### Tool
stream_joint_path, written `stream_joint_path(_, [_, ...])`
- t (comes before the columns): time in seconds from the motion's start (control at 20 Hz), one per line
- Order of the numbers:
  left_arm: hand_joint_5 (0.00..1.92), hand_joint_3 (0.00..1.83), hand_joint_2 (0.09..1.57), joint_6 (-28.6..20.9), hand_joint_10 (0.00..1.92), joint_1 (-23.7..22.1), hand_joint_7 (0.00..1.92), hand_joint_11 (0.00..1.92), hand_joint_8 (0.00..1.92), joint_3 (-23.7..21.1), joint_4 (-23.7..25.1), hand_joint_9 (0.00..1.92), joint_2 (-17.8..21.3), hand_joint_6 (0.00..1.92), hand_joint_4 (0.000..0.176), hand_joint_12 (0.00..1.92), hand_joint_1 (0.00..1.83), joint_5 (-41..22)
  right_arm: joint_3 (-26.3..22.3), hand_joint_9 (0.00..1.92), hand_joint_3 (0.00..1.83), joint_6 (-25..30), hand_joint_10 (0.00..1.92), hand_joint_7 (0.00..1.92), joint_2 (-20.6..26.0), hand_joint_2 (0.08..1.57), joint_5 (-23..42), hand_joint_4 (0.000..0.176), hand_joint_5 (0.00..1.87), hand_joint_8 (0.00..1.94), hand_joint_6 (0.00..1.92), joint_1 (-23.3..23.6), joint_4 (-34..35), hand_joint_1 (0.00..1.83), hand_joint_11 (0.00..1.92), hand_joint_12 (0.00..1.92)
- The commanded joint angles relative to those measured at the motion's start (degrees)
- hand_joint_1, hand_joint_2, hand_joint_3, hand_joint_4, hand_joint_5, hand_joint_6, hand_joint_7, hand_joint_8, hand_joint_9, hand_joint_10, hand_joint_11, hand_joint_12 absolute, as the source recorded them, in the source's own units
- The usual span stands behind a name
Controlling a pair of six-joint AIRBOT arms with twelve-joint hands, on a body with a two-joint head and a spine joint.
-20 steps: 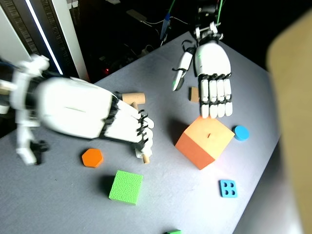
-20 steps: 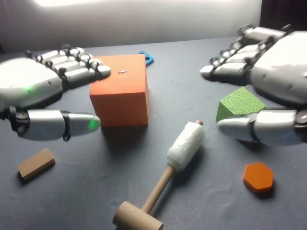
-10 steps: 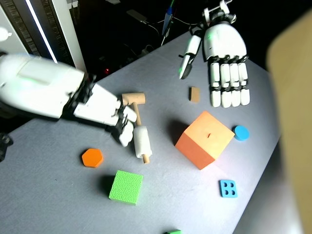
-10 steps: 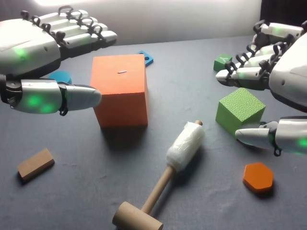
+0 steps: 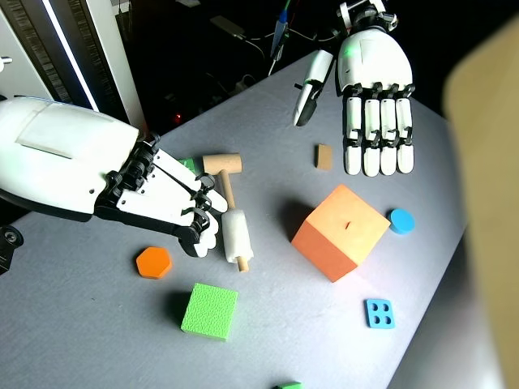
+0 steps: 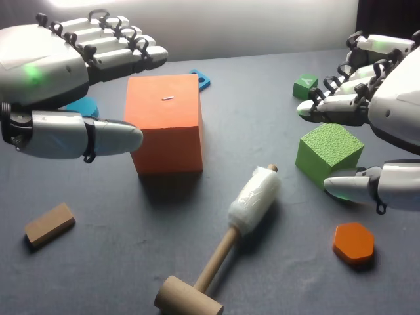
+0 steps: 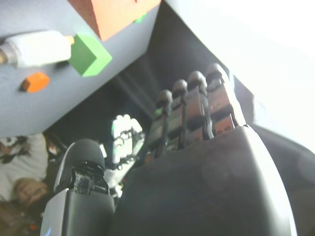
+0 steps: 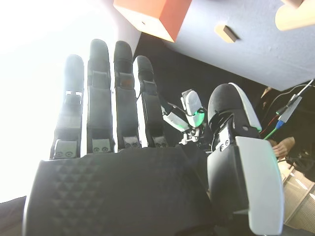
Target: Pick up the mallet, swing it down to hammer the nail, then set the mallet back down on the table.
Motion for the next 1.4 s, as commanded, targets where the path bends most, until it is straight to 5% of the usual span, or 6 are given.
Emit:
stream_joint_path(0.0, [0.11, 0.00, 1.30, -0.23, 0.01, -0.11, 0.10, 0.01, 0.01, 0.05, -1.78, 0.06, 0.56, 0.01, 0.000, 0.01, 0.00, -5.49, 0.02, 0.55, 0.00, 0.31, 0.04, 0.57, 0.35, 1.21, -4.75, 0.000, 0.47, 0.02, 0.02, 0.29, -1.07, 0.19, 0.03, 1.11])
stream_joint_path(0.4, [0.35, 0.00, 1.31, 0.03, 0.05, 0.28, 0.48, 0.00, 0.05, -0.81, -1.80, 0.43, 0.03, 0.02, 0.000, 0.77, 0.00, -4.45, 0.62, 0.34, 0.00, 5.46, 0.90, 0.49, 0.38, 1.21, -5.07, 0.000, 0.63, 0.53, 0.05, 0.03, -5.52, 0.26, 0.10, 1.39])
stream_joint_path(0.55, [0.01, 0.00, 1.31, 0.39, 1.88, 0.32, 0.04, 0.09, 1.87, -1.56, -1.79, 0.12, -0.48, 1.86, 0.000, 1.89, 0.16, -4.96, 0.69, 0.36, 0.00, 5.46, 1.90, 0.24, 0.36, 1.21, -5.05, 0.000, 0.27, 1.91, 1.88, -0.01, -6.25, 0.40, 0.42, 1.91])
stream_joint_path(0.9, [1.36, 0.00, 1.38, 0.56, 1.92, 0.35, 1.52, 1.61, 1.92, -3.44, -1.84, 1.58, -1.60, 1.92, 0.000, 1.92, 0.99, -4.54, 2.06, 1.45, 0.00, 5.36, 1.92, 1.41, 0.30, 1.46, -0.79, 0.006, 1.28, 1.94, 1.92, 0.12, -16.67, 0.68, 1.57, 1.92])
stream_joint_path(1.0, [1.37, 0.01, 1.41, 0.56, 1.92, 0.48, 1.49, 1.57, 1.92, -3.44, -1.92, 1.55, -1.94, 1.92, 0.142, 1.92, 0.96, -4.64, 3.72, 1.47, 0.00, 5.43, 1.92, 1.44, -0.17, 1.45, 4.88, 0.162, 1.31, 1.94, 1.92, 0.44, -19.78, 0.81, 1.58, 1.92])
stream_joint_path(1.35, [1.42, 0.01, 1.42, 0.64, 1.92, 1.22, 1.54, 1.59, 1.92, -3.08, -2.35, 1.59, -2.33, 1.92, 0.176, 1.92, 0.96, -5.22, 9.50, 1.50, 0.00, -5.55, 1.92, 1.44, -2.07, 1.43, 25.13, 0.176, 1.29, 1.94, 1.92, 0.67, -12.45, 0.89, 1.60, 1.92])
